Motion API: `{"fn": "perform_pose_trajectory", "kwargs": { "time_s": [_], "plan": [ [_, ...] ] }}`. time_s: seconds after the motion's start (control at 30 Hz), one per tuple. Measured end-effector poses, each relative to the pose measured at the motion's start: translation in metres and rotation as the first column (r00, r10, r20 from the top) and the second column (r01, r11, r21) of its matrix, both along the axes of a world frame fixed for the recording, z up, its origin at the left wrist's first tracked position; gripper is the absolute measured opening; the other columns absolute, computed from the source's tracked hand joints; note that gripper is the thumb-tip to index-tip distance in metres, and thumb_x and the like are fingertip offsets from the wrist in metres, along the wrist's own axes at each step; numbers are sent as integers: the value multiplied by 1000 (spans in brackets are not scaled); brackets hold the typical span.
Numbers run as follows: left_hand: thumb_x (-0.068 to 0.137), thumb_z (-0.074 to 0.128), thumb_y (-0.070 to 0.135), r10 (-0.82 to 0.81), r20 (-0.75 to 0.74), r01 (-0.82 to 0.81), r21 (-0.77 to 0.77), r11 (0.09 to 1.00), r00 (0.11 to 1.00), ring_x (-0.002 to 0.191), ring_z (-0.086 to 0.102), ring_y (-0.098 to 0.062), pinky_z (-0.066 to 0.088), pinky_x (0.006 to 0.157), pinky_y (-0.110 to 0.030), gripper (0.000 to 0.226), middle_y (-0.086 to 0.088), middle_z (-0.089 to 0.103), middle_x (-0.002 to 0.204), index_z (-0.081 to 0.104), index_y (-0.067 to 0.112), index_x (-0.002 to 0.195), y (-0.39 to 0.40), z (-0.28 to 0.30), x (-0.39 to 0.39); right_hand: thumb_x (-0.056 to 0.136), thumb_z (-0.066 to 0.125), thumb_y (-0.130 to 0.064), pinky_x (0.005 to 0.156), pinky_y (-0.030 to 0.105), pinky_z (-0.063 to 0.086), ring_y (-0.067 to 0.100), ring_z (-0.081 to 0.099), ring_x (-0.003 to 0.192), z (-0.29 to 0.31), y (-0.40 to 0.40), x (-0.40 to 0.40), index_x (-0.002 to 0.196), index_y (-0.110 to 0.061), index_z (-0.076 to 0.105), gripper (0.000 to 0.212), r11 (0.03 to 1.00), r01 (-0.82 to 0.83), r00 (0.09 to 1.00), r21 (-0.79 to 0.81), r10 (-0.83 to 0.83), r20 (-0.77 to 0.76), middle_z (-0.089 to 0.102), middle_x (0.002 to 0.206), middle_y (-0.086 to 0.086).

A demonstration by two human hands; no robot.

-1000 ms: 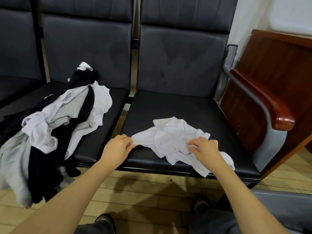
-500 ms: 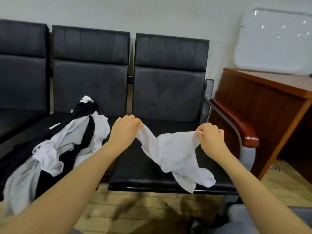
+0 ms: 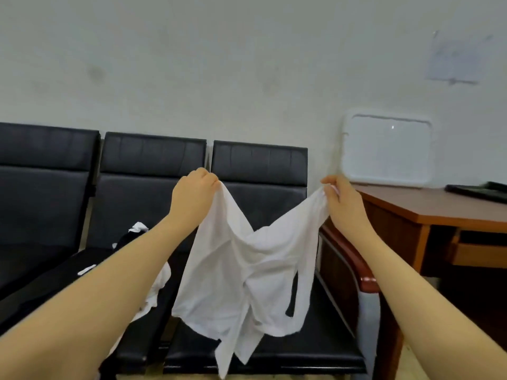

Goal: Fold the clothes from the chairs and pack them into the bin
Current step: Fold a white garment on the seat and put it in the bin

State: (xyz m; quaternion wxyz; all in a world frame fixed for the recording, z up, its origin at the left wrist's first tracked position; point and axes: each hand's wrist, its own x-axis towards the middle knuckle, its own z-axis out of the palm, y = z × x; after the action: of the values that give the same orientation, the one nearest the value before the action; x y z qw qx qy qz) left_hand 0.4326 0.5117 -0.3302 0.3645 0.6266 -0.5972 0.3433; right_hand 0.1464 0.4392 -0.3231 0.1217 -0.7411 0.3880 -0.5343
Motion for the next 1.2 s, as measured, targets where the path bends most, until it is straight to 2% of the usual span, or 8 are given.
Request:
{"fn": "perform_pose_trajectory", "kwargs": {
  "time_s": [0.17,0.4,0.57,0.67,0.77,0.97,1.13,1.2],
  "plan": [
    [96,41,3,-34,-202,50,73,996,979,84,58,-26,51,76,-41,18,-10,58,101,58,5,102,10,26,-6,100,40,-13,92,26,39,18,54,105,30,8,-14,114,-13,61,25,998,19,1000,-62,-18,13,62,112,5],
    [94,38,-5,-19,-261,64,166,984,965,112,48,-28,40,87,-32,47,-13,47,128,37,11,139,12,26,-10,98,40,-6,73,22,34,17,53,90,30,6,-36,102,-8,61,22,995,90,996,-49,-91,-18,63,103,8],
    [100,37,20,8,-206,25,156,987,978,90,43,-24,39,75,-32,26,-8,42,103,52,16,121,9,17,-5,99,32,-7,69,17,37,20,52,95,19,6,-45,101,-11,57,25,999,49,996,19,-50,76,58,104,7],
    [95,45,42,65,-82,-38,293,955,994,90,30,-19,27,79,-31,26,-2,31,101,58,23,108,7,6,3,100,34,-13,88,31,37,24,48,105,11,-4,-49,102,-16,59,26,994,111,991,-23,-112,-76,52,111,10],
    [94,52,37,117,-42,-99,298,949,992,89,28,-19,25,79,-30,24,-5,35,105,62,17,102,1,-9,13,96,46,-32,94,37,25,24,39,107,3,-9,-52,102,-27,62,18,969,247,925,28,-228,-303,40,108,6],
    [99,44,21,141,-340,-123,73,990,930,81,36,-25,27,72,-34,23,-13,43,97,57,2,97,-8,-37,7,91,56,-37,94,35,22,23,35,110,-24,-16,-53,100,-30,64,14,949,315,857,31,-271,-439,34,108,0],
    [100,39,16,76,-419,-40,94,995,905,89,42,-27,28,77,-33,20,-12,47,107,54,2,100,-13,-53,1,96,49,-27,91,31,20,22,37,112,-44,-24,-49,101,-18,65,19,922,382,827,-58,-369,-423,44,113,0],
    [101,35,17,101,-433,-39,150,988,896,87,43,-25,27,77,-33,19,-7,47,96,50,6,95,-14,-54,-4,98,45,-18,83,27,30,22,47,104,-48,-24,-46,99,-10,61,18,955,297,905,12,-278,-323,51,107,3]
  ]
}}
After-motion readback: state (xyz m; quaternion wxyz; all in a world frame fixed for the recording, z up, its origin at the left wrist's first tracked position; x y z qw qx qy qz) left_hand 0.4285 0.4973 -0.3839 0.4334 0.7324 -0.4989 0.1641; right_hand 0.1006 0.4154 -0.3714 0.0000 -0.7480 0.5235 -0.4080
